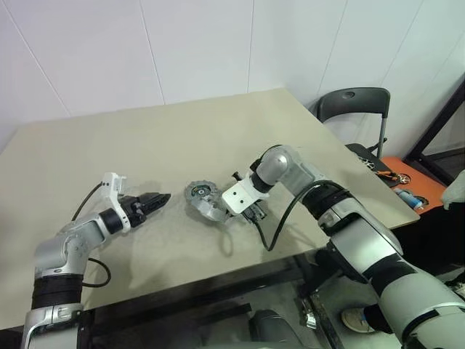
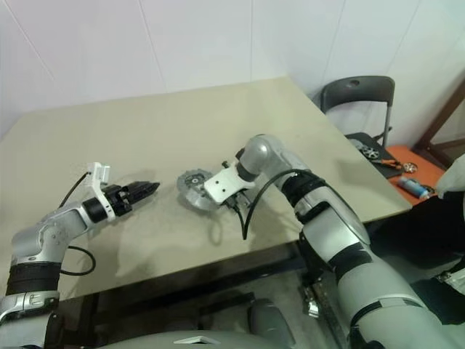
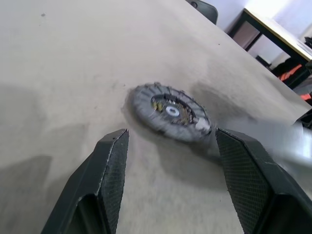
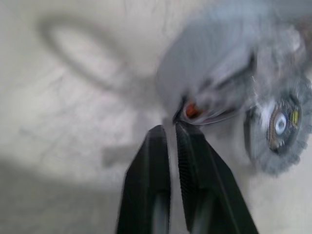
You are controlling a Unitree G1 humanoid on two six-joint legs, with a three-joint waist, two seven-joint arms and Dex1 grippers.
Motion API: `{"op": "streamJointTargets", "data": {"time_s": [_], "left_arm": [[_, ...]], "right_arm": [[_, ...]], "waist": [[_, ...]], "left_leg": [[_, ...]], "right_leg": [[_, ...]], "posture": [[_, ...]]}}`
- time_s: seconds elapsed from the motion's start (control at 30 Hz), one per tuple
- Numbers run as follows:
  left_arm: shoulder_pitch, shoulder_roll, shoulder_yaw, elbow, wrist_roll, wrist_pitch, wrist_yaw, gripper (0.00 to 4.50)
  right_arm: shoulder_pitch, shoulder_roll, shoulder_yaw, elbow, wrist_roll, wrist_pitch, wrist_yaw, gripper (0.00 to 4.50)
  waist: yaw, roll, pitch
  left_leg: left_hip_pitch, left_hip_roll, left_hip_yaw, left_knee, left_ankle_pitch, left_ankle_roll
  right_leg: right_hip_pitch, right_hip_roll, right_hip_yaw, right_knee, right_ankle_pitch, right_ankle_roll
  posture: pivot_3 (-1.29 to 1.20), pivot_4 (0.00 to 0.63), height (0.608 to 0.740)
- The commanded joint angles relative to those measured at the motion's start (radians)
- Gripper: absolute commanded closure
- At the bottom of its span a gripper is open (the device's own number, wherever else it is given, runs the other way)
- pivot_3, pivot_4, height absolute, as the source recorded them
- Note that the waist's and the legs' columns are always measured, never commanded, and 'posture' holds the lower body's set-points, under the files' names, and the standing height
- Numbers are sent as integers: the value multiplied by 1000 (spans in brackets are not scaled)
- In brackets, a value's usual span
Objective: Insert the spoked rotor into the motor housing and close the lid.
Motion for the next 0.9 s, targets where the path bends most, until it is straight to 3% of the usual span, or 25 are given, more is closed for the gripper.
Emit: {"op": "streamJointTargets", "data": {"time_s": [0.03, 0.47, 0.67, 0.77, 0.9], "left_arm": [[-28, 1, 2, 4, 3, -16, -9, 1445], [-27, 12, 7, 16, 3, -17, -17, 1445], [-11, 8, 14, -12, -8, -7, -10, 1445], [-16, 9, 17, -8, -11, -7, -10, 1445], [-35, 9, 12, -4, -10, -7, -10, 1445]], "right_arm": [[-16, -21, -2, -52, 4, -20, 12, 4205], [-34, -3, -30, -55, 17, 3, -26, 4205], [25, 7, -161, -198, 164, 324, -32, 4205], [59, 23, -260, -218, 220, 462, -161, 3632], [142, -9, -335, -309, 279, 723, -219, 2285]], "waist": [[-2, 0, 0], [1, 0, 0], [1, 0, 0], [5, 0, 0], [21, 0, 0]], "left_leg": [[0, 0, 0, 0, 0, 0], [0, 0, 0, 0, 0, 0], [0, 0, 0, 0, 0, 0], [0, 0, 0, 0, 0, 0], [0, 0, 0, 0, 0, 0]], "right_leg": [[0, 0, 0, 0, 0, 0], [0, 0, 0, 0, 0, 0], [0, 0, 0, 0, 0, 0], [0, 0, 0, 0, 0, 0], [0, 0, 0, 0, 0, 0]], "posture": [[0, 0, 740], [0, 0, 740], [0, 0, 740], [0, 0, 740], [0, 0, 740]]}}
